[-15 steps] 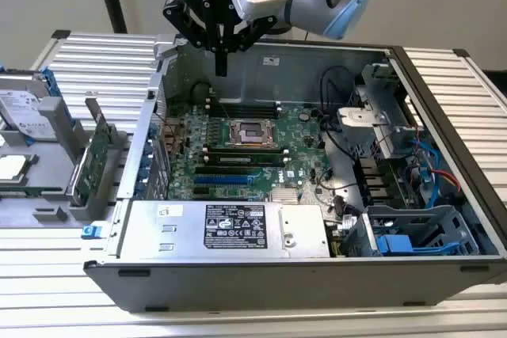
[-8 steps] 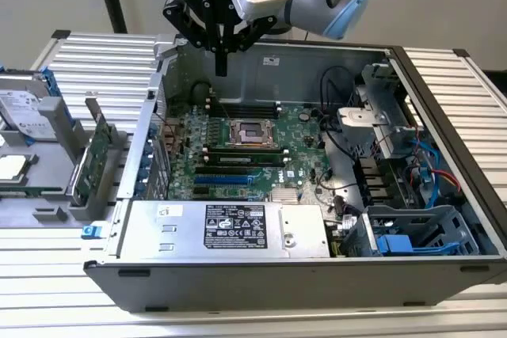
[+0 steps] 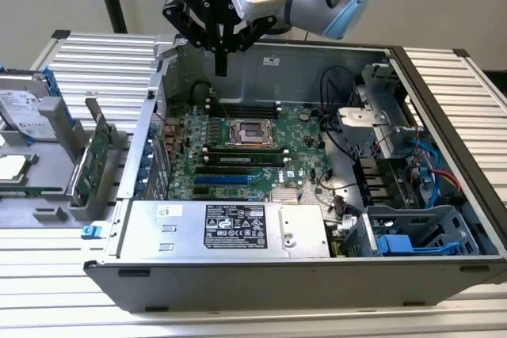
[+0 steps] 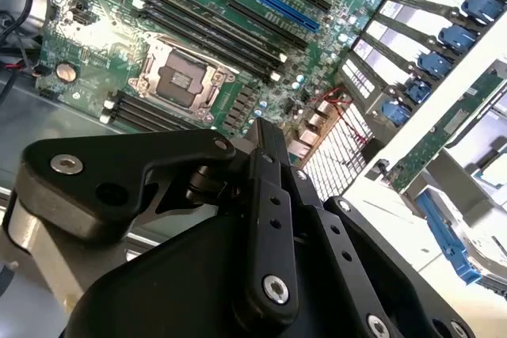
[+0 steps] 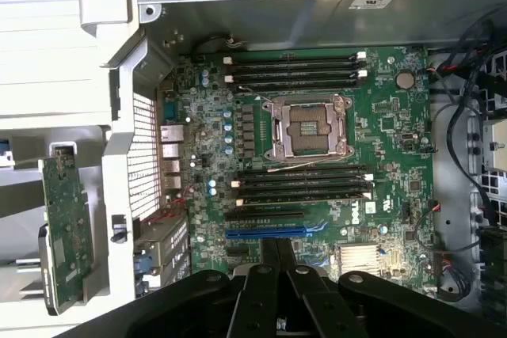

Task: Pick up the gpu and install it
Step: 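Reach for the gpu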

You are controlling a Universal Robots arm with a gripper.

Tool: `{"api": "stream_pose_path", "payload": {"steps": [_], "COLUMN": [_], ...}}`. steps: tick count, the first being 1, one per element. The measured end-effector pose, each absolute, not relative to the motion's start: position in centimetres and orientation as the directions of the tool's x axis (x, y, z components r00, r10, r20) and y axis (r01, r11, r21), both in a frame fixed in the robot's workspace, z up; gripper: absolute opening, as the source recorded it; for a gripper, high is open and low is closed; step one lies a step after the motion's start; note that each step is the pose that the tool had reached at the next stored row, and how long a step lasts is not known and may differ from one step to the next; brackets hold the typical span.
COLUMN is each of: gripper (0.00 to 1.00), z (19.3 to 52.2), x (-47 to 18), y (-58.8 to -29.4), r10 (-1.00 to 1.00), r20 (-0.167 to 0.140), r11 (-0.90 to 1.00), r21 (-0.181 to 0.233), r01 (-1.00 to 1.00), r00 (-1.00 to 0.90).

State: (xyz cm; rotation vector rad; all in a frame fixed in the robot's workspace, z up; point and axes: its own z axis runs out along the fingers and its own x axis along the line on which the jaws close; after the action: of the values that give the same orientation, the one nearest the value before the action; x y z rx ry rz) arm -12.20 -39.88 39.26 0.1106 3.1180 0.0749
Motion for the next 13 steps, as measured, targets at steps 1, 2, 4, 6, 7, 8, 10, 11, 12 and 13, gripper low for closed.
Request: {"api": "stream_pose_path", "payload": {"steps": [1, 2, 4, 6, 7, 8, 10, 11, 12, 13], "gripper": [0.00, 0.00, 0.00, 0.00, 0.00, 0.00, 0.00, 0.00, 0.00, 0.00], "z": [39.3, 39.3, 39.3, 39.3, 39.3, 39.3, 39.3, 39.3, 39.3, 39.3], "x": [-12.3, -12.3, -12.5, -12.6, -12.8, -12.9, -13.1, -13.2, -13.3, -13.4], "y": [-39.9, -39.9, -39.9, -39.9, -39.9, -39.9, -39.9, -39.9, -39.9, -39.9], "r10": [0.071, 0.071, 0.071, 0.071, 0.071, 0.071, 0.071, 0.071, 0.071, 0.071], "r20": [-0.019, -0.019, -0.019, -0.019, -0.019, -0.019, -0.019, -0.019, -0.019, -0.019], "r11": [0.996, 0.996, 0.996, 0.996, 0.996, 0.996, 0.996, 0.996, 0.996, 0.996], "r21": [0.049, 0.049, 0.049, 0.049, 0.049, 0.049, 0.049, 0.049, 0.049, 0.049], "r01": [0.070, 0.070, 0.070, 0.070, 0.070, 0.070, 0.070, 0.070, 0.070, 0.070], "r00": [-0.997, -0.997, -0.997, -0.997, -0.997, -0.997, -0.997, -0.997, -0.997, -0.997]}}
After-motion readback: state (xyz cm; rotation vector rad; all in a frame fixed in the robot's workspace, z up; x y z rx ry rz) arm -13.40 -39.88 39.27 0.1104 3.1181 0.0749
